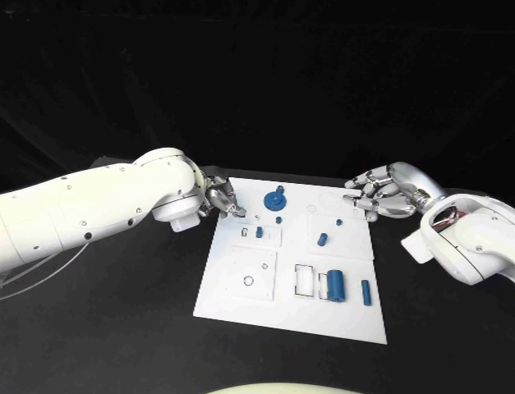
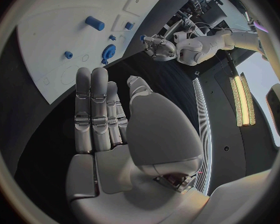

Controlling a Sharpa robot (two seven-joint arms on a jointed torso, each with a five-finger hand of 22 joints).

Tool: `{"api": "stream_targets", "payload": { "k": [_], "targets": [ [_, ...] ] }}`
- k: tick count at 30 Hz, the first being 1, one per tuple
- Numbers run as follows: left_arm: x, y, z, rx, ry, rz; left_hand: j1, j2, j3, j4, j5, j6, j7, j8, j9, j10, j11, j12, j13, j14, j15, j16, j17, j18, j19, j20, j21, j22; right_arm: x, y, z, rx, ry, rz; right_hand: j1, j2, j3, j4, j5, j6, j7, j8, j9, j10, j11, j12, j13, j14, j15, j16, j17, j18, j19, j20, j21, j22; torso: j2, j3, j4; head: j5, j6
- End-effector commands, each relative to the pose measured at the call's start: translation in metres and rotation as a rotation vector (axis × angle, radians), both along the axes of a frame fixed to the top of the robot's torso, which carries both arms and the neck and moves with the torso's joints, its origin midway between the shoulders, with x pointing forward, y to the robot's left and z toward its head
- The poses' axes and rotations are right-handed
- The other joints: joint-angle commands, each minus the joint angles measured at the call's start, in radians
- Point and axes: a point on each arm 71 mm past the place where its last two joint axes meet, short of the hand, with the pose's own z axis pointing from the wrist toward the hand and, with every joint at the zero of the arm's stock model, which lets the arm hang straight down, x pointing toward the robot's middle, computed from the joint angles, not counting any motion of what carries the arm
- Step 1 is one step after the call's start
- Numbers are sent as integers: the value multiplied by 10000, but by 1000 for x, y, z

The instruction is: Assemble the parts on the task board

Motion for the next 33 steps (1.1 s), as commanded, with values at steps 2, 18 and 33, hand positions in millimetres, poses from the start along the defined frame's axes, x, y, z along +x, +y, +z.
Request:
{"api": "stream_targets", "payload": {
  "k": [2, 18, 33],
  "targets": [
    [4, -3, -1, -93, 1154, -463, -79, 87, 1371, -1266, 50, -101, 19, 84, 195, -2, 63, -69, -34, 962, -37, 31, 2375, -76, -75, 34, -22, -26, 0, 2, 0, -15, -11, 172, -68, -9, 46, -11, 26, -13, 20, 67, -15, -54, -29, -15, -10, 49, 4, -52, 10, 48, 93, -10, -49, -10, 12, 4, -11, 9, 17],
    [37, -13, -10, 904, 3755, -1164, -299, 196, 1741, -1668, 49, -161, 67, 192, 250, 97, 98, 140, 192, 953, -2, 12, 2349, -66, -142, 89, -53, -61, 0, 4, 0, 11, -37, 203, -78, -14, 46, -10, 37, -19, 22, 69, -17, -57, -27, -13, -22, 56, 5, -67, 17, 47, 99, -11, -61, -16, 15, -7, 0, 54, -54],
    [52, -36, -16, 1679, 3478, -1318, -477, 111, 1839, -2015, 45, -76, 47, 283, 315, 396, 75, 655, 743, 959, -17, 27, 2370, -100, -49, 100, 63, 136, 1, 7, 0, 49, -68, 255, -78, -14, 46, -10, 37, -19, 22, 69, -17, -57, -27, -13, -22, 56, 5, -67, 17, 47, 99, -11, -61, -16, 27, -17, 4, 28, -165]
  ]
}}
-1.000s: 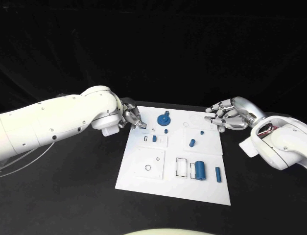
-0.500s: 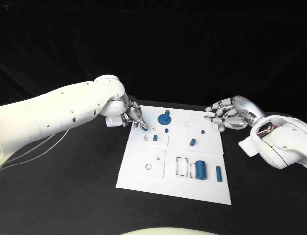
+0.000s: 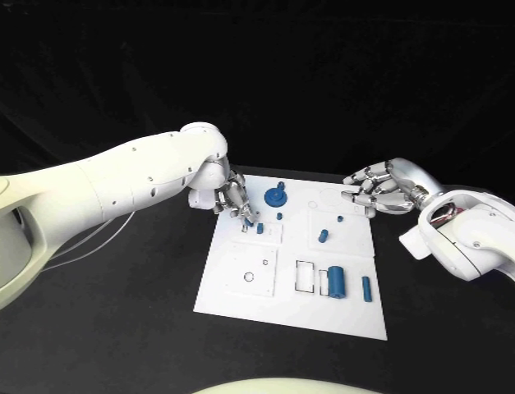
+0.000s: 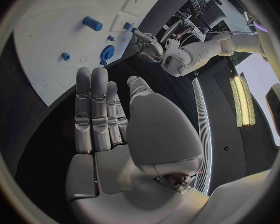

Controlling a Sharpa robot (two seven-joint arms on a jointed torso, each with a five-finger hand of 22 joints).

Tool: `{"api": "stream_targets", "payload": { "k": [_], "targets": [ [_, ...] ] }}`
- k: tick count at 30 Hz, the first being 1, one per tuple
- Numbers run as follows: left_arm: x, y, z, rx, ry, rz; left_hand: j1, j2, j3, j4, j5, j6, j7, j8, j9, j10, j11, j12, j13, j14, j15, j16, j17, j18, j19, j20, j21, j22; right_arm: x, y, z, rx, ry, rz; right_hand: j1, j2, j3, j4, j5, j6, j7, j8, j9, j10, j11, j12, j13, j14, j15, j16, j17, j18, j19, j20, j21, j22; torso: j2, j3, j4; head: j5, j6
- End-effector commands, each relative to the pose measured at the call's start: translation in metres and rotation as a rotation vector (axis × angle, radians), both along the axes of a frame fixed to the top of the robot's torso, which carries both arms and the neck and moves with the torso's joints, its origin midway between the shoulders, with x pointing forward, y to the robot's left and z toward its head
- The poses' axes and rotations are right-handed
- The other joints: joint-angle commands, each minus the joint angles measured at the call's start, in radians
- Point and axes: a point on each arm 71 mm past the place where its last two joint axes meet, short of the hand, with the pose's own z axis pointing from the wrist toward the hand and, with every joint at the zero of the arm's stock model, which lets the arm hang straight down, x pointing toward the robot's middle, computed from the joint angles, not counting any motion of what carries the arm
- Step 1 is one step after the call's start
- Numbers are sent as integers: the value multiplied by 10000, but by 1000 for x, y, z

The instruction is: Assemble the parts on the task board

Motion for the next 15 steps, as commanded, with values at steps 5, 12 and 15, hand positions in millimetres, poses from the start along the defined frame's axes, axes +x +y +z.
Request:
{"api": "stream_targets", "payload": {
  "k": [5, 12, 15],
  "targets": [
    [2, -4, 2, 590, -467, -302, -207, -39, 1577, -1721, 35, 84, -100, 82, 313, 211, -31, 264, 256, 962, -30, 31, 2379, -114, 68, 22, 112, 126, 0, 2, 0, 8, -60, 150, -79, -13, 46, -10, 37, -19, 22, 68, -17, -62, -32, -13, -9, 56, 5, -67, 11, 48, 62, 26, -61, -9, -15, 9, 23, -26, -69],
    [2, -4, 2, 883, -635, -423, -254, -65, 1584, -1767, 35, 105, -115, 103, 332, 275, -45, 369, 369, 962, -40, 31, 2379, -123, 96, 15, 142, 174, 0, 2, 0, 14, -68, 152, -79, -13, 46, -10, 37, -19, 22, 68, -17, -62, -32, -13, -9, 56, 5, -67, 11, 48, 62, 26, -61, -9, -14, 2, 12, -20, -117],
    [2, -4, 2, 962, -613, -471, -274, -84, 1586, -1793, 35, 114, -123, 113, 341, 302, -52, 416, 419, 963, -45, 33, 2381, -125, 102, 12, 150, 186, 0, 2, 0, 16, -75, 149, -84, -15, 49, -10, 46, -22, 22, 71, -18, -63, -32, -10, -19, 62, 5, -80, 17, 48, 68, 26, -71, -14, -17, 2, 13, -10, -123]
  ]
}}
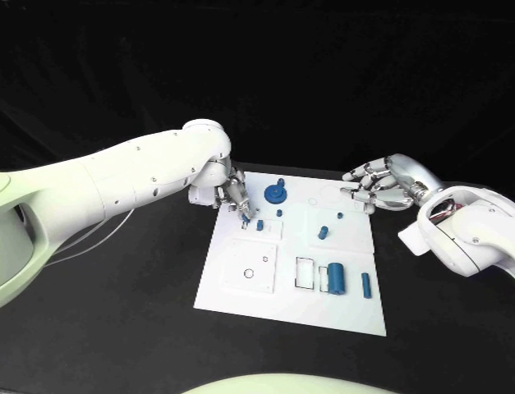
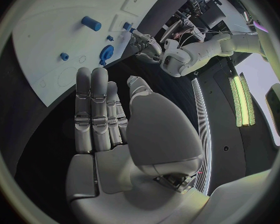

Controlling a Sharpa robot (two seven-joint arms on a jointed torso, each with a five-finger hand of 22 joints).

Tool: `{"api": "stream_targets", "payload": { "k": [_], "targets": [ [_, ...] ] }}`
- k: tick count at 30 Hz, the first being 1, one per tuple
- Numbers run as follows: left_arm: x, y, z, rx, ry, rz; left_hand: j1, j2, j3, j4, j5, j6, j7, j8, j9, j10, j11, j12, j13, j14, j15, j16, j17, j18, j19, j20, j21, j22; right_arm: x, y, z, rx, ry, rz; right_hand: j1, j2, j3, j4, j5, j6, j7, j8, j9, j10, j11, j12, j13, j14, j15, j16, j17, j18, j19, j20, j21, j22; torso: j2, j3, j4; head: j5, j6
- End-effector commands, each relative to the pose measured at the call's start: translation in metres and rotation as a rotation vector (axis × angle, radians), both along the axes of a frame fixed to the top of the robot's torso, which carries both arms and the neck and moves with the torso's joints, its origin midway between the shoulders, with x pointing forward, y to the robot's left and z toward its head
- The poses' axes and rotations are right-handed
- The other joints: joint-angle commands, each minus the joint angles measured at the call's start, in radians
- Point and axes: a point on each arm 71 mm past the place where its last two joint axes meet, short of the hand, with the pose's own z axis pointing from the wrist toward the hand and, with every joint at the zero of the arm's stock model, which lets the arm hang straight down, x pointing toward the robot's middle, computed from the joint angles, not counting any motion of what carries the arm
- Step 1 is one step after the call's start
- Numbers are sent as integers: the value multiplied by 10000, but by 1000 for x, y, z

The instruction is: Assemble the parts on the task board

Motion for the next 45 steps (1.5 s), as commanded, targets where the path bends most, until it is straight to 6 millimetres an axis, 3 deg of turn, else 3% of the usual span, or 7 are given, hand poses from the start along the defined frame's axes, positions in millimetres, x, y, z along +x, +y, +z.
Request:
{"api": "stream_targets", "payload": {
  "k": [1, 45],
  "targets": [
    [0, -1, 1, 332, -136, -210, -118, -7, 1498, -1545, 66, 106, -116, 69, 336, 72, -19, 79, 45, 963, -46, 33, 2382, -125, 66, -25, 34, 18, 0, 1, 0, 1, -65, 133, -84, -15, 49, -10, 46, -22, 23, 62, -15, -63, -32, -10, -20, 61, 5, -41, 18, 47, 68, 26, -69, -14, -4, 0, -5, 15, -15],
    [-5, -1, -11, 605, 207, -321, -174, -11, 1518, -1582, 66, 130, -132, 91, 361, 97, -33, 80, 21, 963, -58, 33, 2383, -131, 86, -35, 58, 54, 0, 2, 0, 7, -57, 170, -84, -15, 49, -10, 46, -22, 23, 62, -15, -63, -32, -10, -20, 61, 5, -41, 18, 47, 68, 26, -69, -14, -5, 0, 0, -9, -69]
  ]
}}
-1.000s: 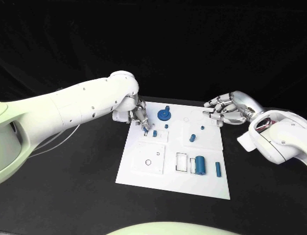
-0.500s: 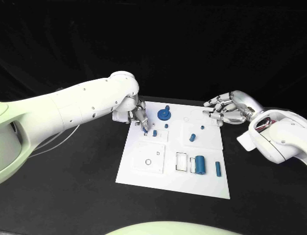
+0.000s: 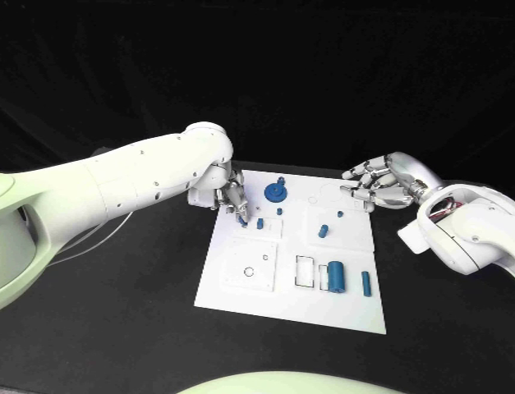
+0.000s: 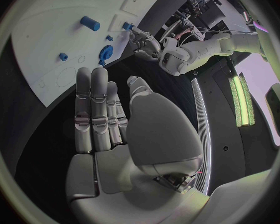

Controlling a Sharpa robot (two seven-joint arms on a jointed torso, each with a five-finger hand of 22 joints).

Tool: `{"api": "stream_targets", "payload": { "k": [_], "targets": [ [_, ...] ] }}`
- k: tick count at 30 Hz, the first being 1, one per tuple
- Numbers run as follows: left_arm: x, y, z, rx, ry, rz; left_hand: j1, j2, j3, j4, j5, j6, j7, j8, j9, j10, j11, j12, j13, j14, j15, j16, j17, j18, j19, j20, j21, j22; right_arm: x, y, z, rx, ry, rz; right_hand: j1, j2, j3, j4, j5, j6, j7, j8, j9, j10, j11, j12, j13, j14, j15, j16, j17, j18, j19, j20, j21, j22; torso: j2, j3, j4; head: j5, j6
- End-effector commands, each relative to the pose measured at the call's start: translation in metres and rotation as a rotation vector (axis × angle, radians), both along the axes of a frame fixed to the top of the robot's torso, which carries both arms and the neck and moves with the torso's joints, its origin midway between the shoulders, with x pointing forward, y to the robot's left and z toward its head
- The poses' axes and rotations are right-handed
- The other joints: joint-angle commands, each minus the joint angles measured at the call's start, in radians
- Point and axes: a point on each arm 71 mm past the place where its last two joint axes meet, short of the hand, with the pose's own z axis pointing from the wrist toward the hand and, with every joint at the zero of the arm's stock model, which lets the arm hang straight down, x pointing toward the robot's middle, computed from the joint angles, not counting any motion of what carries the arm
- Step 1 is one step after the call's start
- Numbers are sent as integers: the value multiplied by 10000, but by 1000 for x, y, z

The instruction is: Assemble the parts on the task board

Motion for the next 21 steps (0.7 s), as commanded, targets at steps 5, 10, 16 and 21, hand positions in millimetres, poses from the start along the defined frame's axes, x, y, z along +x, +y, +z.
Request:
{"api": "stream_targets", "payload": {
  "k": [5, 10, 16, 21],
  "targets": [
    [-3, -3, -3, 97, 133, -136, 18, 103, 1171, -1241, 35, 115, -117, 38, 356, 62, -1, -28, -10, 962, -58, 33, 2376, -130, 49, 3, 58, 7, 0, 1, 0, -11, -37, 146, -84, -15, 49, -10, 46, -22, 23, 33, -10, -45, -14, -10, -11, 62, 5, -24, 13, 48, 69, 25, -34, -16, 5, 3, 2, -24, -25],
    [-4, -3, -3, 110, 153, -149, 18, 103, 1171, -1241, 35, 115, -117, 38, 356, 62, -1, -28, -10, 962, -58, 33, 2376, -130, 49, 3, 58, 7, 0, 1, 0, -13, -32, 149, -84, -15, 49, -10, 46, -22, 23, 33, -10, -45, -14, -10, -11, 62, 5, -24, 13, 48, 69, 25, -34, -16, 0, 8, -2, -5, -41],
    [-4, -2, -4, 126, 167, -134, 18, 103, 1171, -1241, 35, 115, -117, 38, 356, 62, -1, -28, -10, 962, -58, 33, 2376, -130, 49, 3, 58, 7, 0, 1, 0, -14, -31, 149, -84, -15, 49, -10, 46, -22, 23, 33, -10, -45, -14, -10, -11, 62, 5, -24, 13, 48, 69, 25, -34, -16, -1, 7, -8, 1, -44],
    [-5, -2, -4, 137, 173, -143, 2, 102, 1176, -1248, 35, 116, -121, 42, 362, 71, -4, -22, -9, 963, -61, 34, 2378, -129, 48, 1, 57, 4, 0, 1, 0, -14, -31, 149, -84, -15, 49, -10, 46, -22, 23, 33, -10, -45, -14, -10, -11, 62, 5, -24, 13, 48, 69, 25, -34, -16, 4, 4, -6, 3, -40]
  ]
}}
